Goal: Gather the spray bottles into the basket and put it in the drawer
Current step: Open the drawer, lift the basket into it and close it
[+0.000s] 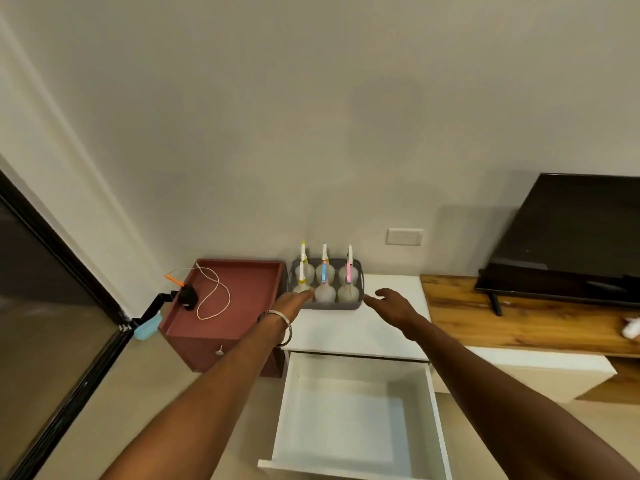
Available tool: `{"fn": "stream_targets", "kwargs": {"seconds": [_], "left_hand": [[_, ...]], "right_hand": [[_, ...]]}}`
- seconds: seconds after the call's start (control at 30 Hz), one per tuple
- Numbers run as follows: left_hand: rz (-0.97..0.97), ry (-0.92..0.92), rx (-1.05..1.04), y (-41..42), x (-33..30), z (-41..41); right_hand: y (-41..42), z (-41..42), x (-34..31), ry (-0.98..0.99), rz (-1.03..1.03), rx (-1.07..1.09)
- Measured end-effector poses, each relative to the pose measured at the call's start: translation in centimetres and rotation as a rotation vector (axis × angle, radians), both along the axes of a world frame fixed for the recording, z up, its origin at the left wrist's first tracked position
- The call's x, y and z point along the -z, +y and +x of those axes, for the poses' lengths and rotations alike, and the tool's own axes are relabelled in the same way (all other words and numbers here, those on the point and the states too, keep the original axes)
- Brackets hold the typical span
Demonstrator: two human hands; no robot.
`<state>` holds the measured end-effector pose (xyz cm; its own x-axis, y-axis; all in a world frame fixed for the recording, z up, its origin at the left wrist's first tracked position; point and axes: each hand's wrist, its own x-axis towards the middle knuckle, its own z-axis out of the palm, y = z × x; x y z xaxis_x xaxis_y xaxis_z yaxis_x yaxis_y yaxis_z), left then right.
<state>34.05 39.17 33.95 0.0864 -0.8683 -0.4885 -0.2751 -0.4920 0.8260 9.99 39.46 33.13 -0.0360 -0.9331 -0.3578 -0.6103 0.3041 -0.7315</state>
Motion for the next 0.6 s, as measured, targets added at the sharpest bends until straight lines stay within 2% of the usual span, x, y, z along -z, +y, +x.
{"fn": "stream_targets", "kwargs": {"seconds": [0.2, 0.33, 0.6], "left_hand": [[0.054, 0.101, -0.163, -6.8, 2.4, 1.0], [0.048, 0.083, -0.247, -12.2, 4.5, 2.0], [0.086, 0.082, -0.270, -24.2, 11.4, 5.7]], "right_hand": [[-8.2, 0.1, 2.4, -0.007, 0.035, -0.012], [-13.3, -0.2, 4.0, -0.016, 0.064, 0.008], [-24.8, -0.6, 10.2, -0.054, 0.148, 0.122]]}}
